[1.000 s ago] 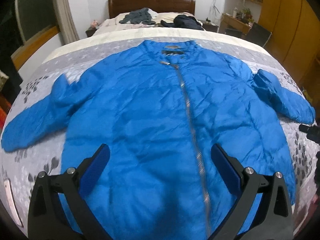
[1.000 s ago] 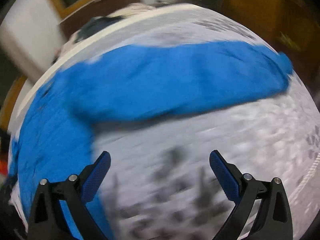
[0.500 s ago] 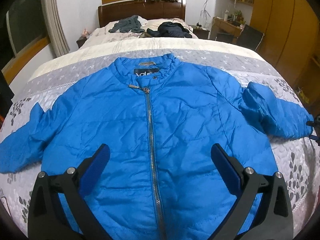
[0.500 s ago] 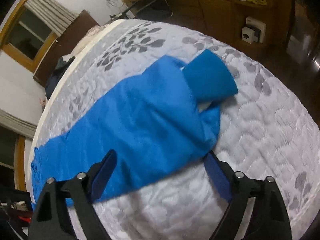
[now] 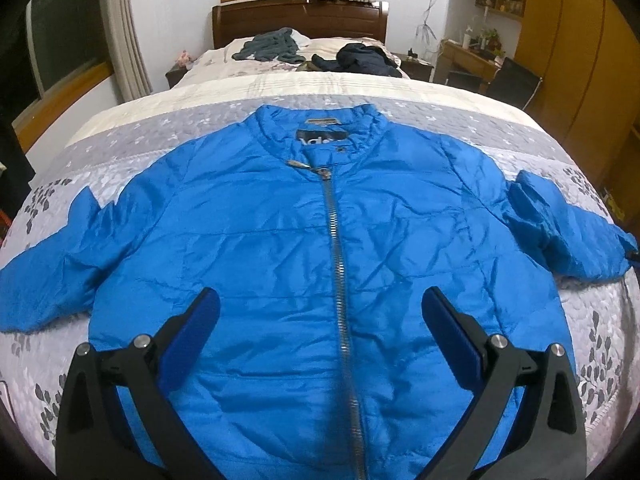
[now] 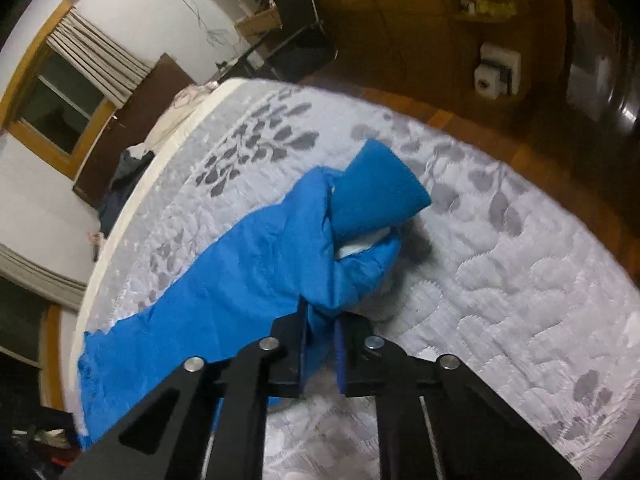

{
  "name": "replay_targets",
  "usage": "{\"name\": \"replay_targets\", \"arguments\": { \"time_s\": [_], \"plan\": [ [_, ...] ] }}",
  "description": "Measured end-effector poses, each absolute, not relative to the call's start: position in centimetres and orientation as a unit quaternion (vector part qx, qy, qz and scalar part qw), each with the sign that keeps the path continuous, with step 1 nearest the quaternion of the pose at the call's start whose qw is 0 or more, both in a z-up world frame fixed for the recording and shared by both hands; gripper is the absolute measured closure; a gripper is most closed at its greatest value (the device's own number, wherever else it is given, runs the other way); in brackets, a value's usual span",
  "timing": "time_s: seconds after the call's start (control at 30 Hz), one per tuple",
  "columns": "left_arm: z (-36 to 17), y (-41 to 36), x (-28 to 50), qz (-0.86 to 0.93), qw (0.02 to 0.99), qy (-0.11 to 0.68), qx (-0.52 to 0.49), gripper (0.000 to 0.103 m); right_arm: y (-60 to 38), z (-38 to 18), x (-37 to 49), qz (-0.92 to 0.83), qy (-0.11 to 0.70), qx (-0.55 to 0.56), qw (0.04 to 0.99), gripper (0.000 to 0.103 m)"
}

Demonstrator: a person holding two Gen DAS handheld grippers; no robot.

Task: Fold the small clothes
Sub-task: 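Grasp the blue jacket sleeve cuff with the right tool and lift it, then fold the held sleeve across the jacket front with the right tool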

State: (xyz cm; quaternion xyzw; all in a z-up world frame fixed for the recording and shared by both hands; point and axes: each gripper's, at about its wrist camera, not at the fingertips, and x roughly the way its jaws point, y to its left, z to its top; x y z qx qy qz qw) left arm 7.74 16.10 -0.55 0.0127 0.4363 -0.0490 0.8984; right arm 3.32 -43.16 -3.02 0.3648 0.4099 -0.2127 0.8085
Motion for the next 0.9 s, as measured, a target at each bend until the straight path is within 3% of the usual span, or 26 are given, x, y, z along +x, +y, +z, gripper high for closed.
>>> {"name": "replay_targets", "arguments": {
  "time_s": [0.2, 0.43, 0.9],
  "plan": [
    [-0.4, 17.5, 7.9, -0.038, 0.900, 0.434, 0.008, 0.003, -38.6, 0.6, 4.8, -0.230, 0.391, 0.282, 0.845, 0.098],
    [0.0, 19.1, 7.8, -0.031, 0.903, 0.429, -0.005, 0.003, -29.6, 6.0, 7.5, -0.133, 0.361, 0.220, 0.897, 0.099],
    [0.4, 21.5, 7.6, -0.024, 0.905, 0.424, -0.015, 0.003, -11.1, 6.1, 13.7, 0.065, 0.394, 0.140, 0.906, 0.099]
  ]
}}
